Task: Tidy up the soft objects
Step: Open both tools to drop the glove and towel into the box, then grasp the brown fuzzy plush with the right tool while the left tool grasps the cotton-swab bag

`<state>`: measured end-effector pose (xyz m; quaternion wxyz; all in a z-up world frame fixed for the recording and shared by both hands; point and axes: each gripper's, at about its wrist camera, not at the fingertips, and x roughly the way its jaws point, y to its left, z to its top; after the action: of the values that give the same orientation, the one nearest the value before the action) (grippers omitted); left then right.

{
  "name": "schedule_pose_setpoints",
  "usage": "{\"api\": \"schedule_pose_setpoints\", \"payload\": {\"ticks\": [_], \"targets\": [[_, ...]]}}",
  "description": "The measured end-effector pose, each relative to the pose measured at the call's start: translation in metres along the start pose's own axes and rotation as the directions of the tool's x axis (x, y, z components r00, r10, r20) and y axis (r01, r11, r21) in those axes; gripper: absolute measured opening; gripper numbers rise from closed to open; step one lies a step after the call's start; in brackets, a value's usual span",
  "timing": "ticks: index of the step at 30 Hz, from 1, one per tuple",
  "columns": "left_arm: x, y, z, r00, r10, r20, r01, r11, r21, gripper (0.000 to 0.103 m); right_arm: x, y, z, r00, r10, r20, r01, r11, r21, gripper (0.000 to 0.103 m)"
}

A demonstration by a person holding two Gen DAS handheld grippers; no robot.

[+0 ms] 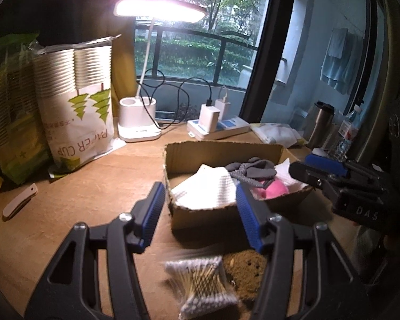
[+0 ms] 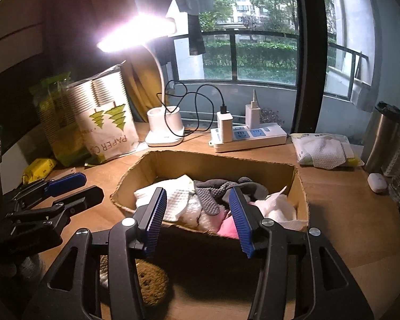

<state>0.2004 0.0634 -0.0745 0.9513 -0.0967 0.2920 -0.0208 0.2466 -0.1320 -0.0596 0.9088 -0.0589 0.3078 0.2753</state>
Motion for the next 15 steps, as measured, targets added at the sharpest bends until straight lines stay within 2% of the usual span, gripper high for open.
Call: {"api": "schedule_pose_setpoints", "payload": {"ticks": [15], "targets": [[-0.025,0.017,-0.021,1.000,0.011,0.008,-0.011,1.000,-0.026,0.057,-0.012,0.026,-0.016,1.000,0.013,-0.004,-0.013,1.000,-0.026,0.052]]}}
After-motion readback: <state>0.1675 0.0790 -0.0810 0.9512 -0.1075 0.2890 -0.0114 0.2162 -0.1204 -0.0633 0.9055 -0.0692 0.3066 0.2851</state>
